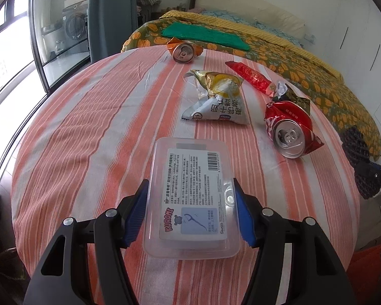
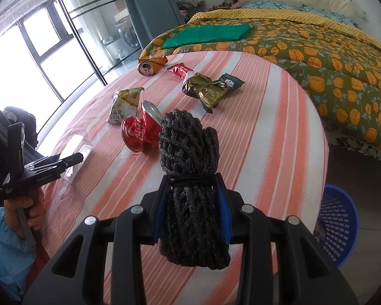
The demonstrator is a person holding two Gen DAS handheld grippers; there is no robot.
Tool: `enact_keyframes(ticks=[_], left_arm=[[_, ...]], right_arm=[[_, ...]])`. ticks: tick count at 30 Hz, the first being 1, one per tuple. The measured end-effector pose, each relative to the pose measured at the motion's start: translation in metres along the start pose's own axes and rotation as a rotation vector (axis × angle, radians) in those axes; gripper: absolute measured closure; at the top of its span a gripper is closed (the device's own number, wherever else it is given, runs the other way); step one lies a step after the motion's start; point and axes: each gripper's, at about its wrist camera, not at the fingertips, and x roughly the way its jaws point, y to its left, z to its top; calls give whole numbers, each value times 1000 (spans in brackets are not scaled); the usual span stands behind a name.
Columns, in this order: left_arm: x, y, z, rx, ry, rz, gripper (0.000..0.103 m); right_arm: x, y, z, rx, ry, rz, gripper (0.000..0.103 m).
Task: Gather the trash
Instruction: 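Carry the plastic box and rope bundle over the blue wastebasket with both tools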
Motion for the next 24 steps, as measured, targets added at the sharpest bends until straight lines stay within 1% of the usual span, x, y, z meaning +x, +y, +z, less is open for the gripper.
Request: enact_keyframes(ticks=[3, 6, 9, 12, 15, 19, 22, 24], left_arm=[[-6, -8, -4, 5, -11, -9, 42], [-14, -21, -9, -10, -18, -43, 42], [-22, -45, -11, 8, -33, -73, 42], [-29, -75, -10, 20, -41, -126, 42], [-33, -115, -5, 40, -42, -198, 42], [-32, -186, 0, 127, -34, -275, 42], [-23, -239, 0, 181, -4, -323, 42], [-13, -276, -3, 208, 32, -354, 42]], right_arm=[[-13, -11, -2, 23, -29, 4, 69], [-26, -31, -9, 58, -49, -13, 69], [-40, -63, -17, 113, -63, -46, 69], [-56, -102, -27, 159, -78, -108, 69], [-67, -136, -32, 199, -84, -161, 69], [-80, -176, -32, 222, -93, -229, 69], [-81, -206, -35, 233, -84, -271, 69], [-76, -224, -42, 242, -71, -304, 69]])
